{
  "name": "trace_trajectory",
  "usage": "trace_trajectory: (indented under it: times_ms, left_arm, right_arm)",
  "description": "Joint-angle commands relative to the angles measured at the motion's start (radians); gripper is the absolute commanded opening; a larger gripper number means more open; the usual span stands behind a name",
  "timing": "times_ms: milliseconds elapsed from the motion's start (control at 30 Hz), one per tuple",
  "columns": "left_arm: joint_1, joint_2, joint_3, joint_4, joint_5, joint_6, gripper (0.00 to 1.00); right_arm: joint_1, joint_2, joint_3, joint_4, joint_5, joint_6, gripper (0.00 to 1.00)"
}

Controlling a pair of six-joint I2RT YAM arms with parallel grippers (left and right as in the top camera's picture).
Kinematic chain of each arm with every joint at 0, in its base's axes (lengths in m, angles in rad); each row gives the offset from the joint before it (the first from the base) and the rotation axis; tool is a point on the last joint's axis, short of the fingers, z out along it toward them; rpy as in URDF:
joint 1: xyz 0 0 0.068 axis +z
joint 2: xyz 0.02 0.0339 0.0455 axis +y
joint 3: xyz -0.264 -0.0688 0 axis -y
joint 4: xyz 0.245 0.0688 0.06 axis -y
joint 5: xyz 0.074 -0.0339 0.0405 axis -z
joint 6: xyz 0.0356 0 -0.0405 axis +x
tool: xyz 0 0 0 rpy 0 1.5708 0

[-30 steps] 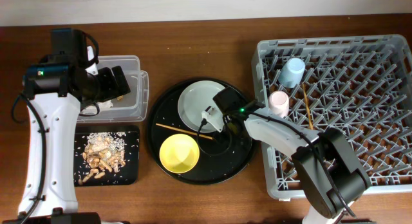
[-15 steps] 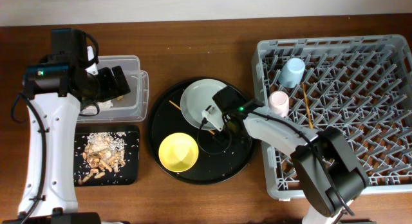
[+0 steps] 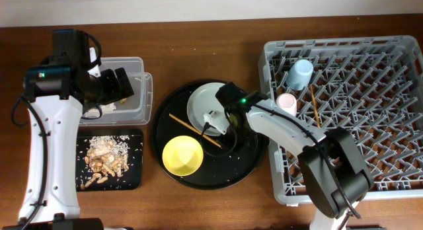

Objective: Sort waste into correct bins and load items into the dishwasher rack
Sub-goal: 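Grasp the remaining chopstick with the right gripper, then carry the chopstick into the rack and release it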

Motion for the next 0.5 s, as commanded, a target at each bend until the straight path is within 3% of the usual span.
trace_trajectory:
  times_ms: [0, 467]
  left_arm:
    - [-0.002, -0.008, -0.001, -0.001, -0.01, 0.0, 1.0]
    - [-0.002, -0.008, -0.001, -0.001, -0.011, 0.0, 1.0]
  right_arm:
    - [0.005, 0.005, 0.02, -0.027, -0.097, -0.036, 0.04]
    - [-0.039, -0.152, 0.109, -0.101, -0.144, 0.021, 0.04]
